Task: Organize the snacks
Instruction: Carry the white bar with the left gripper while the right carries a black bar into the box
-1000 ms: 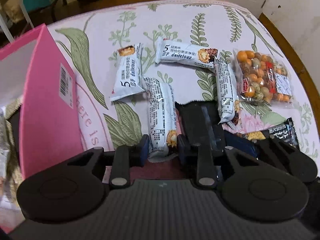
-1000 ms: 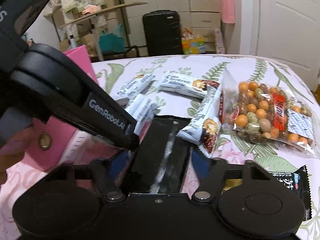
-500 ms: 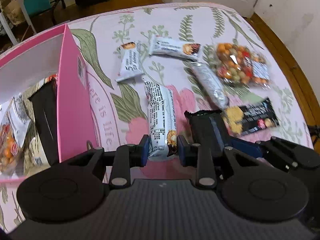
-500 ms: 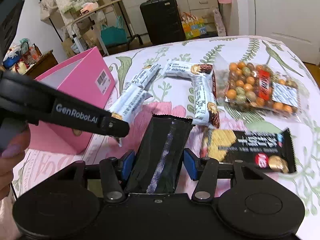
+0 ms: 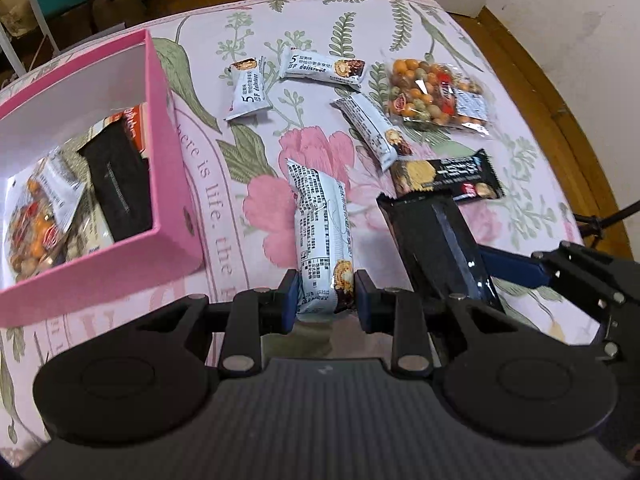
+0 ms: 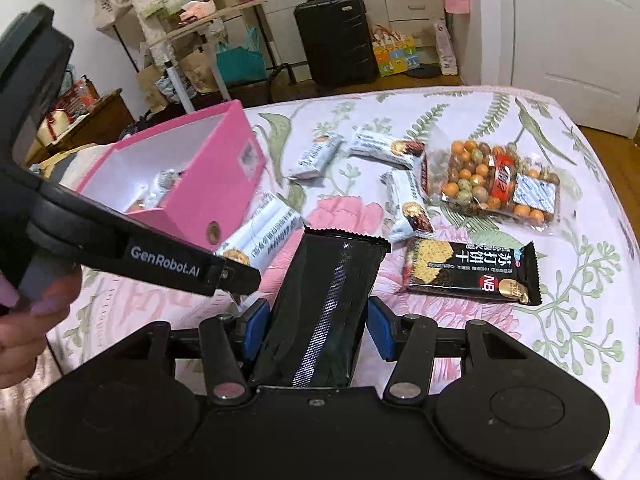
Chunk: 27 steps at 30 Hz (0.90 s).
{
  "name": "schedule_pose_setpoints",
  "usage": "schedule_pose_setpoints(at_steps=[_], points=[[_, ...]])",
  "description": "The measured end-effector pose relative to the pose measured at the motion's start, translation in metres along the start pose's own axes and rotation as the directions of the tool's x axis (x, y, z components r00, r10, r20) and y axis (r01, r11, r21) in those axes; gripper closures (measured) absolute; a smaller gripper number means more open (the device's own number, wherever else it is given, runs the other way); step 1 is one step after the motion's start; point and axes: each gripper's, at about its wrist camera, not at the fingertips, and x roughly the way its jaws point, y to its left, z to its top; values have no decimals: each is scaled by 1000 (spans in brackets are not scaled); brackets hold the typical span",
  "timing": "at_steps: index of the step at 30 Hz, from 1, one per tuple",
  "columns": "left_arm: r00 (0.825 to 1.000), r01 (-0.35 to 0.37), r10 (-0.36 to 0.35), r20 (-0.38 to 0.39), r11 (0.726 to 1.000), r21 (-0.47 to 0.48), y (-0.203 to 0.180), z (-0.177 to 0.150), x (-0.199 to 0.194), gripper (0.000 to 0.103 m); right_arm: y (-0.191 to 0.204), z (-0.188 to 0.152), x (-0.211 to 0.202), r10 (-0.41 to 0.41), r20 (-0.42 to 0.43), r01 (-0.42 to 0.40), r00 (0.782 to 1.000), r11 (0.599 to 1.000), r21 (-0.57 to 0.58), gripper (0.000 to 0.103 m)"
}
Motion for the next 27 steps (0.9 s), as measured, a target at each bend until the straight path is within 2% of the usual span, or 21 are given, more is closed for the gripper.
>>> schedule_pose_setpoints(at_steps=[6,12,18,21,27], points=[[998,-16,17,65,999,-29,20,-15,-45,75,21,12,-25,74,29,-73,997,996,-43,45],[984,-66,88,153,988,-143,64,-32,-92,75,50,32,-30,166,53,-158,985,980,-119,45],[962,-98,164,218,953,-285,117,-38,-115,75,84,61,-8,256,84,-237,963,952,-193,45],[951,-119,202,233,938,-326,137,-34,-116,75,99,78,12,294,92,-270,951,939,-214,45],[924,-229,321,207,899,-373,167,-22,-95,75,127,101,62,332,56,-307,942,916,-259,45]])
